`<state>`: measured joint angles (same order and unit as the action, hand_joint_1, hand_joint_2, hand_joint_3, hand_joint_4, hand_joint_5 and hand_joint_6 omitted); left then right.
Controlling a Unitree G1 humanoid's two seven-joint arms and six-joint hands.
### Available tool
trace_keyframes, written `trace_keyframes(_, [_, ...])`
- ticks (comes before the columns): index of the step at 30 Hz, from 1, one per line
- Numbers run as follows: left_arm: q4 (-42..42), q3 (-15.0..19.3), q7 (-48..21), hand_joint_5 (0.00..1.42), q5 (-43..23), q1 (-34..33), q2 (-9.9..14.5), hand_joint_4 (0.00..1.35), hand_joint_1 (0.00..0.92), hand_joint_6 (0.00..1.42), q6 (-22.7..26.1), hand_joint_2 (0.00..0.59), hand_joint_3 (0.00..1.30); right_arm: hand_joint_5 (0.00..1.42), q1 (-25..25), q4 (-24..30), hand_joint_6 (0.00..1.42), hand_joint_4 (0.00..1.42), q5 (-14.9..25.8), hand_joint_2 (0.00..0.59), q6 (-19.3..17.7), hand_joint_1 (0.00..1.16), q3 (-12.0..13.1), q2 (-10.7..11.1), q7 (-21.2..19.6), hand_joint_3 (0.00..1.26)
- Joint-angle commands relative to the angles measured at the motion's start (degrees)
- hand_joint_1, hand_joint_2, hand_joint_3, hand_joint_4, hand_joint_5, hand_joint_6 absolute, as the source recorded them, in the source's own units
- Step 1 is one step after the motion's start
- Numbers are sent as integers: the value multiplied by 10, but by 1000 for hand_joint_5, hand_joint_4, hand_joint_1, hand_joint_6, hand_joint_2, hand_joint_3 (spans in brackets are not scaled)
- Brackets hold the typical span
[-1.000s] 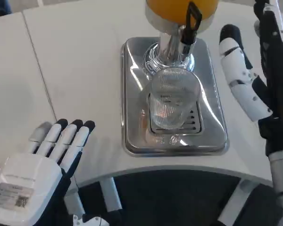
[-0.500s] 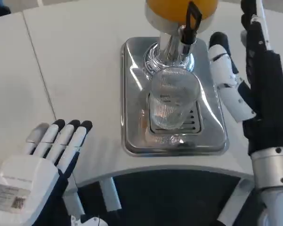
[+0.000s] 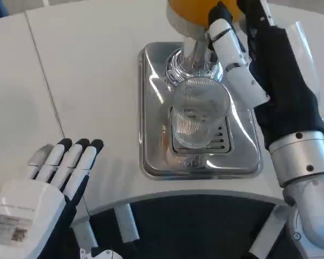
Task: Grasp the cup under the faucet to collect the drink, then remove the cup.
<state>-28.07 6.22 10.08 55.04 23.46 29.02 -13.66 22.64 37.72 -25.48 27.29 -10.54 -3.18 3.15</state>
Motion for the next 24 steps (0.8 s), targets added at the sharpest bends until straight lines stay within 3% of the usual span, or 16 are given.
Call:
trace_keyframes(1, [-6, 2, -4, 0, -1, 3, -5, 0, 102, 40, 2, 86, 0, 0, -2, 14, 0, 0, 1, 502, 11, 188, -9, 3, 8, 0])
trace_keyframes(24, [5, -5, -3, 0, -3, -8, -13, 0, 101, 43, 5, 87, 0, 0, 1, 8, 0, 0, 7, 506, 48, 154, -28, 20, 39, 0])
